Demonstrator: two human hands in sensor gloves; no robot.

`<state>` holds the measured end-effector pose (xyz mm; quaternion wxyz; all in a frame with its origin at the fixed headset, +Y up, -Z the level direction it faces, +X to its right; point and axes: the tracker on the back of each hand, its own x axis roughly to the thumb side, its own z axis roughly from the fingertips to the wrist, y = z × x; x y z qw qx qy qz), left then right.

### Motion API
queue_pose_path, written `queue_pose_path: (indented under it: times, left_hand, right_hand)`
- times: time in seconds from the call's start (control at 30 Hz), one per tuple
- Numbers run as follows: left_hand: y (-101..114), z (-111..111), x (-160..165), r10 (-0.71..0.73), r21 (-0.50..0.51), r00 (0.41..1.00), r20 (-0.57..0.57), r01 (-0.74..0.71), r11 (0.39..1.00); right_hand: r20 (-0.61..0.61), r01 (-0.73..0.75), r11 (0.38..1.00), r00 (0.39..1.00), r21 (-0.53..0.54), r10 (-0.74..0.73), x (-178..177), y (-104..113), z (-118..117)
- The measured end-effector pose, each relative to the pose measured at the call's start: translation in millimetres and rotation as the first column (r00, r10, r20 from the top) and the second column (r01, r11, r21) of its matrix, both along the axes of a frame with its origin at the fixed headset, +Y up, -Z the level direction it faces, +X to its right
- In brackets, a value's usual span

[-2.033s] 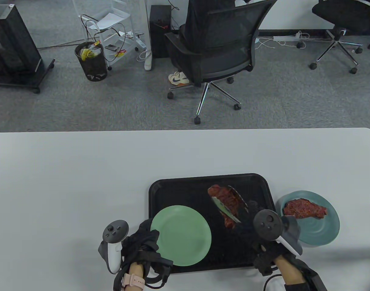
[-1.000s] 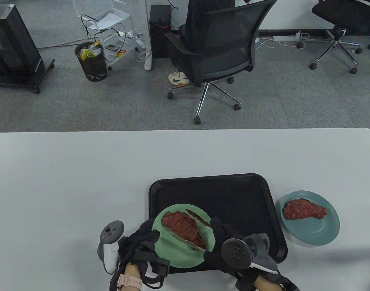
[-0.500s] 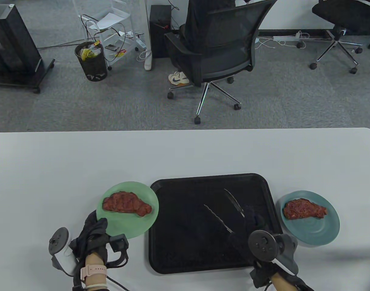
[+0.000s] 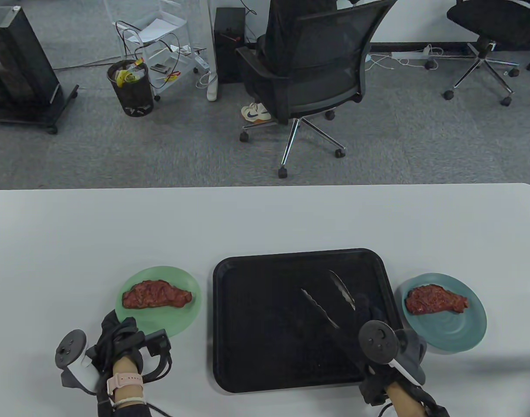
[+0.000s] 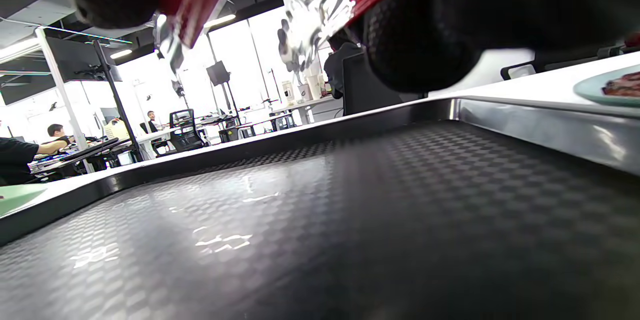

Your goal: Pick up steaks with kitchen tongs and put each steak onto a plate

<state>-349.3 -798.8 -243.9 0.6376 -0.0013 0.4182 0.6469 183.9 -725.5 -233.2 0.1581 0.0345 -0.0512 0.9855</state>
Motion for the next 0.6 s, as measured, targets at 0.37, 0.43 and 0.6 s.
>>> queue_pose_path:
  times: [0.37, 0.43, 0.6]
  left_hand:
    - [8, 3, 8, -0.076, -0.055, 0.996, 0.053, 0.079, 0.995]
    - [15, 2, 10, -0.196, -0.126, 0.974, 0.111, 0.209, 0.970]
    - [29, -2, 16, -0.451, -0.229, 0.853, 0.263, 0.509, 0.830]
  right_hand:
    - [0.017, -0.003, 1.000, 1.000, -0.005, 0.003, 6, -1, 1]
    - [0.024, -0.004, 1.000, 1.000, -0.011, 0.004, 8, -2, 0]
    - [0.026, -0.028, 0.999, 0.999, -0.028, 0.029, 8, -4, 0]
